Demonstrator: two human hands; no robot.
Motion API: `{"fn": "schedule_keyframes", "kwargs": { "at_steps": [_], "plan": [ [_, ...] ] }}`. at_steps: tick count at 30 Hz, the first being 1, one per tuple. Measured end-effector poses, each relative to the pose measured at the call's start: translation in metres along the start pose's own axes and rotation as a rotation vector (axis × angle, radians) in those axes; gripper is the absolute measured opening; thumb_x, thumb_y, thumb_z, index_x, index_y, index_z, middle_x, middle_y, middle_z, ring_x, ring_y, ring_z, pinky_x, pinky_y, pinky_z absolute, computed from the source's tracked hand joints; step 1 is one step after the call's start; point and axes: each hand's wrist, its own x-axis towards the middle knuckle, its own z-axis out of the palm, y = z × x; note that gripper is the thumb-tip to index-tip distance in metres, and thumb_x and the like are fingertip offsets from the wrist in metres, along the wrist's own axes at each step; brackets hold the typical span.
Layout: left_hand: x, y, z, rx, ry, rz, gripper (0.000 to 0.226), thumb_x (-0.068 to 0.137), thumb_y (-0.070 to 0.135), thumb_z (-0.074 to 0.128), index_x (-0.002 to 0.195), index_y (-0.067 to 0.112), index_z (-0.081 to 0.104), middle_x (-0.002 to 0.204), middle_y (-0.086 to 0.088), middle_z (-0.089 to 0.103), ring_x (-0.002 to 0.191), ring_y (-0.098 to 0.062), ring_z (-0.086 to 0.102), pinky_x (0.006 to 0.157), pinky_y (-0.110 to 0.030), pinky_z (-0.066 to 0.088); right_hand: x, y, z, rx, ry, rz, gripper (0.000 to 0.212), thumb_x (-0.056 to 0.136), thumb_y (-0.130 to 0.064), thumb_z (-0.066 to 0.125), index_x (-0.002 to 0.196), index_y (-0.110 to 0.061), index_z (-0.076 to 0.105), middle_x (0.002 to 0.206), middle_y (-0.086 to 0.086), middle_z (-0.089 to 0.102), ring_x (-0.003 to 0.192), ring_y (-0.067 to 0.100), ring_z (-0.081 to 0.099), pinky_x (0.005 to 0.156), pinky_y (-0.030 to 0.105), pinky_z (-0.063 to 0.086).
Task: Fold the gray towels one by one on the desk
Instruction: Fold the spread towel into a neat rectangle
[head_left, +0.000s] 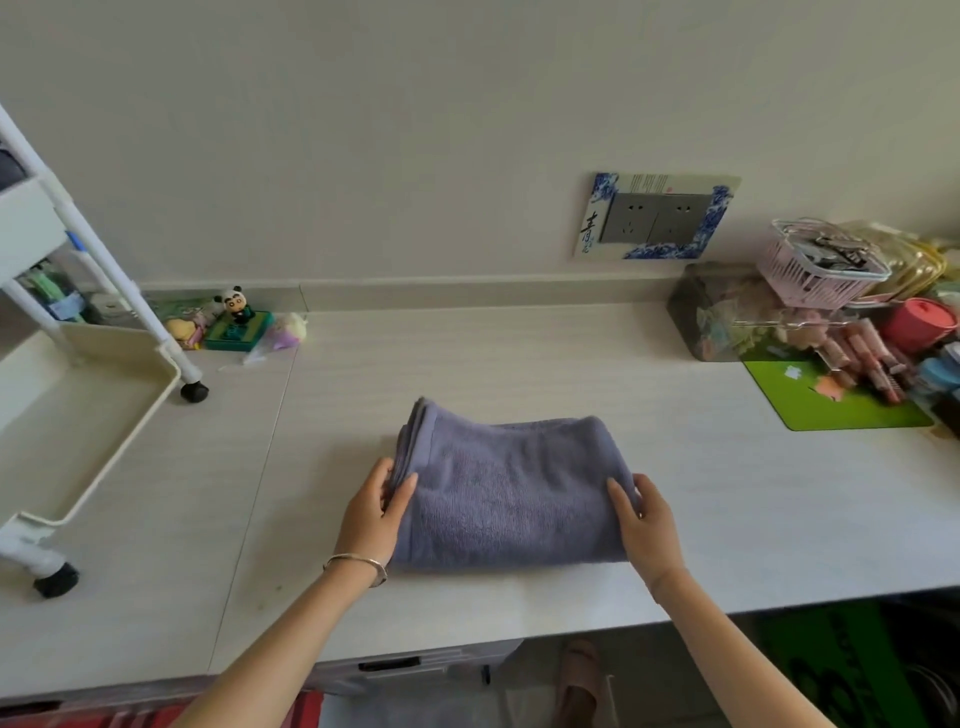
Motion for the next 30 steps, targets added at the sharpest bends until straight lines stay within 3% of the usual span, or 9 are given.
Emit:
{"fn": "schedule_keyframes", "kwargs": {
  "at_steps": [4, 11, 13, 16, 20, 22, 24, 26, 30],
  "plan": [
    [0.021, -0.008, 0.011, 0.08, 0.01, -0.072, 0.021, 0.093, 0.031, 0.055, 0.089, 0.012, 0.047, 0.076, -0.015, 0.059, 0.066, -0.03, 0.052, 0.06, -0.038, 0.04, 0.021, -0.006, 0.01, -0.065, 0.004, 0.037, 0.021, 0.097, -0.029, 0.047, 0.096, -0.009, 0.051, 0.082, 0.003, 0.06, 0.078, 0.021, 0.057, 0.065, 0.031, 0.042],
    [0.006, -0.02, 0.017, 0.074, 0.041, -0.215, 0.022, 0.09, 0.026, 0.062, 0.09, 0.01, 0.047, 0.072, -0.003, 0.055, 0.072, -0.026, 0.054, 0.06, -0.032, 0.035, 0.025, 0.008, 0.021, -0.204, 0.027, 0.162, 0.026, 0.095, -0.031, 0.051, 0.103, -0.006, 0.053, 0.084, 0.005, 0.06, 0.078, 0.027, 0.055, 0.068, 0.032, 0.042],
    [0.008, -0.011, 0.011, 0.13, 0.054, -0.216, 0.033, 0.087, 0.028, 0.065, 0.103, 0.008, 0.046, 0.086, -0.006, 0.056, 0.086, -0.033, 0.059, 0.067, -0.032, 0.041, 0.024, 0.0, 0.02, -0.284, 0.1, 0.174, 0.03, 0.093, -0.033, 0.053, 0.112, -0.01, 0.049, 0.102, 0.004, 0.059, 0.086, 0.025, 0.055, 0.073, 0.033, 0.043],
    [0.017, 0.007, 0.015, 0.406, 0.158, 0.006, 0.066, 0.087, 0.046, 0.057, 0.134, 0.002, 0.039, 0.13, -0.02, 0.049, 0.116, -0.038, 0.052, 0.091, -0.044, 0.045, 0.023, -0.016, 0.034, -0.413, 0.223, -0.111, 0.04, 0.093, -0.029, 0.053, 0.129, -0.012, 0.046, 0.136, 0.004, 0.046, 0.121, 0.025, 0.046, 0.098, 0.038, 0.04],
    [0.023, 0.025, 0.053, 0.715, 0.028, 0.33, 0.066, 0.084, 0.053, 0.035, 0.138, 0.016, 0.045, 0.138, -0.012, 0.052, 0.125, -0.036, 0.05, 0.103, -0.053, 0.033, 0.016, -0.033, 0.085, -0.664, -0.042, -0.43, 0.053, 0.095, -0.042, 0.033, 0.142, -0.019, 0.039, 0.155, 0.001, 0.026, 0.145, 0.021, 0.017, 0.119, 0.036, 0.01],
    [0.016, 0.016, 0.07, 0.789, -0.088, 0.31, 0.063, 0.089, 0.055, 0.03, 0.139, 0.019, 0.041, 0.139, -0.008, 0.052, 0.126, -0.033, 0.05, 0.11, -0.047, 0.014, 0.011, -0.023, 0.102, -0.766, -0.183, -0.464, 0.073, 0.084, -0.054, 0.006, 0.147, -0.025, 0.028, 0.158, -0.003, 0.013, 0.147, 0.017, 0.005, 0.118, 0.032, -0.005],
    [0.008, 0.0, 0.071, 0.837, -0.155, 0.242, 0.064, 0.096, 0.057, 0.016, 0.139, 0.019, 0.043, 0.14, -0.007, 0.05, 0.127, -0.031, 0.049, 0.112, -0.041, 0.005, 0.01, -0.009, 0.109, -0.816, -0.246, -0.464, 0.076, 0.081, -0.056, -0.004, 0.15, -0.032, 0.016, 0.159, -0.008, 0.004, 0.147, 0.012, -0.003, 0.115, 0.029, -0.015],
    [0.006, -0.012, 0.069, 0.851, -0.167, 0.218, 0.066, 0.096, 0.059, 0.012, 0.141, 0.021, 0.039, 0.143, -0.008, 0.046, 0.131, -0.031, 0.044, 0.113, -0.041, 0.005, 0.011, 0.0, 0.106, -0.836, -0.276, -0.49, 0.068, 0.086, -0.061, -0.001, 0.149, -0.037, 0.008, 0.157, -0.013, -0.001, 0.146, 0.009, -0.006, 0.115, 0.029, -0.015],
    [0.007, -0.012, 0.072, 0.841, -0.112, 0.138, 0.068, 0.085, 0.06, 0.032, 0.141, 0.022, 0.043, 0.145, -0.006, 0.045, 0.135, -0.031, 0.039, 0.11, -0.048, 0.013, 0.02, 0.02, 0.076, -0.909, -0.27, -0.52, 0.064, 0.089, -0.065, -0.002, 0.148, -0.043, 0.004, 0.157, -0.016, -0.003, 0.145, 0.005, -0.007, 0.118, 0.03, -0.009]
  ]
}}
